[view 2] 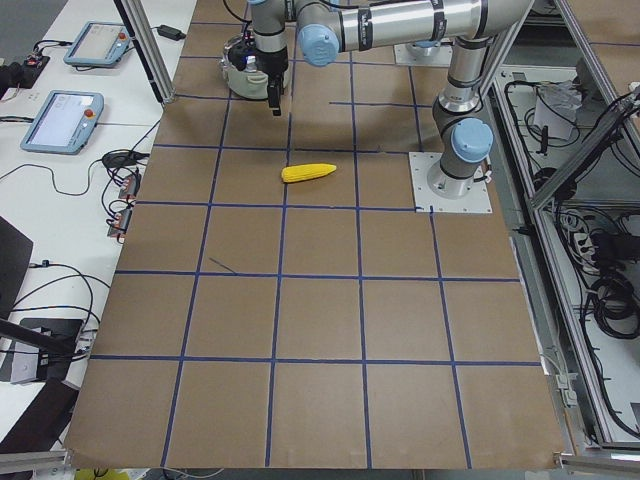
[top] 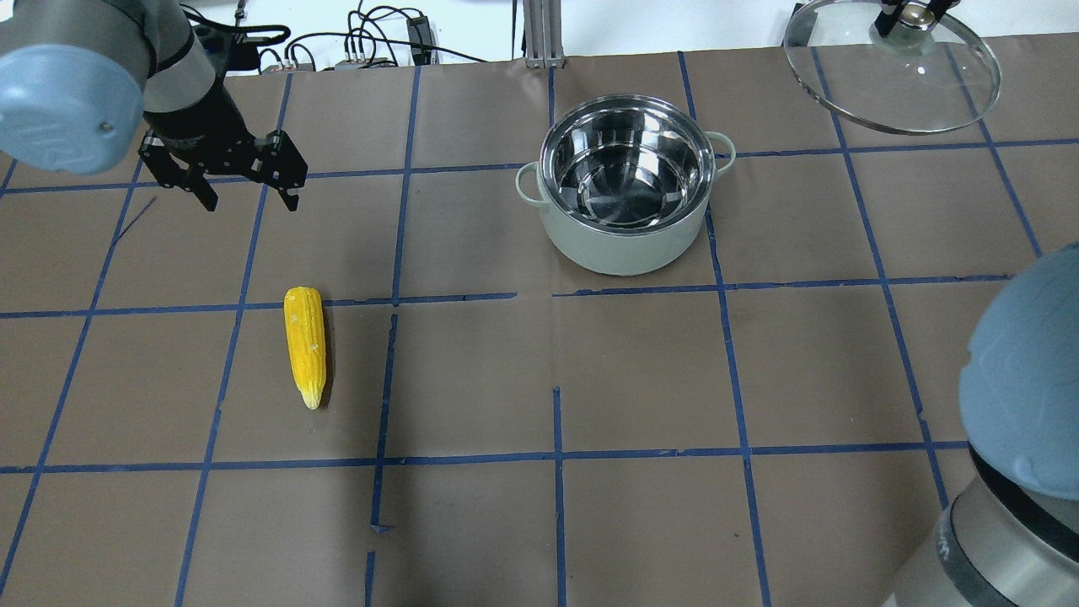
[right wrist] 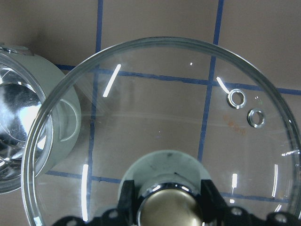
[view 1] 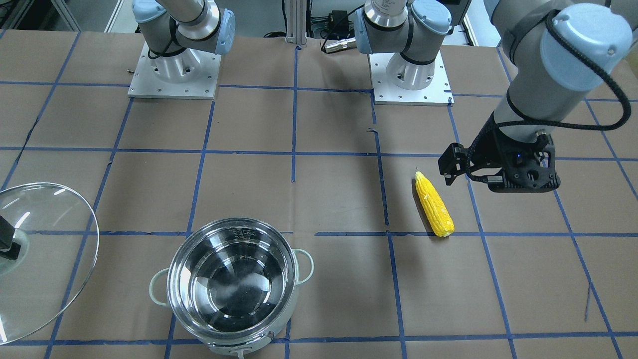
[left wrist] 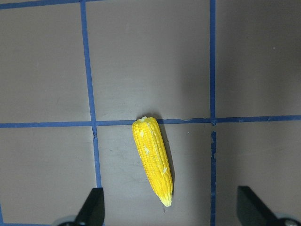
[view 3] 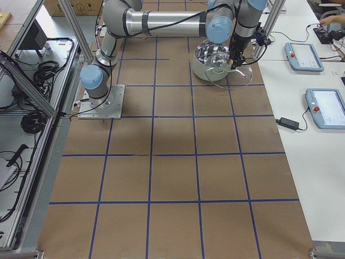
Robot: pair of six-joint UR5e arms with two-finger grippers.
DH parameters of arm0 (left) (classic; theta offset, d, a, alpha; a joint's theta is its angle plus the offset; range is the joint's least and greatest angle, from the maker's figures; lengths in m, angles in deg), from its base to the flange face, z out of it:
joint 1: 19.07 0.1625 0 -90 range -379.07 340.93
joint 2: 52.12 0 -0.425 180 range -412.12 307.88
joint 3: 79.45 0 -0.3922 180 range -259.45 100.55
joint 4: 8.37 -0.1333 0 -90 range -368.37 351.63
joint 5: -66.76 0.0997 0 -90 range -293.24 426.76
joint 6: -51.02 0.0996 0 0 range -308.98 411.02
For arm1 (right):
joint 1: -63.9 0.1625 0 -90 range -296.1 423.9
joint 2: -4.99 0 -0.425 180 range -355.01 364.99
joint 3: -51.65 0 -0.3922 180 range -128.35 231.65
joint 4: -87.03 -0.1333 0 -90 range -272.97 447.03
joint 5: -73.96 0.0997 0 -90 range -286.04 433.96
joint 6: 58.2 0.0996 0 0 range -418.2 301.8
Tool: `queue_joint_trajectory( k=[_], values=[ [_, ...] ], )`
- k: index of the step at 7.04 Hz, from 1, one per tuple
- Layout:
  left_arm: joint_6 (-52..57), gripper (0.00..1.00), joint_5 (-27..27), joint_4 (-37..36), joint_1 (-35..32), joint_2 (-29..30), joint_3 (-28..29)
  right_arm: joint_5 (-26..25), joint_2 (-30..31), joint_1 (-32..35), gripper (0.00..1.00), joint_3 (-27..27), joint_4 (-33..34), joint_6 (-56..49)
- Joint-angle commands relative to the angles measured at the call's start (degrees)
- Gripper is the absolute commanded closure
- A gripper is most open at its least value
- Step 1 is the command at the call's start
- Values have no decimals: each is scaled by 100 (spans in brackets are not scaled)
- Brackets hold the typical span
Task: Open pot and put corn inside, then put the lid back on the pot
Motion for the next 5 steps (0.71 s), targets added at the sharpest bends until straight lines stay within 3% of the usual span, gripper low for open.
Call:
queue_joint_trajectory(
  k=[1, 5],
  values=[
    [21, 0, -35, -1792, 512, 319, -1225, -45, 12, 38, 90, -9, 30, -3],
    [-286, 0, -18, -2051, 532, 656, -1518, -45, 3, 47, 90, 0, 65, -12]
  ],
)
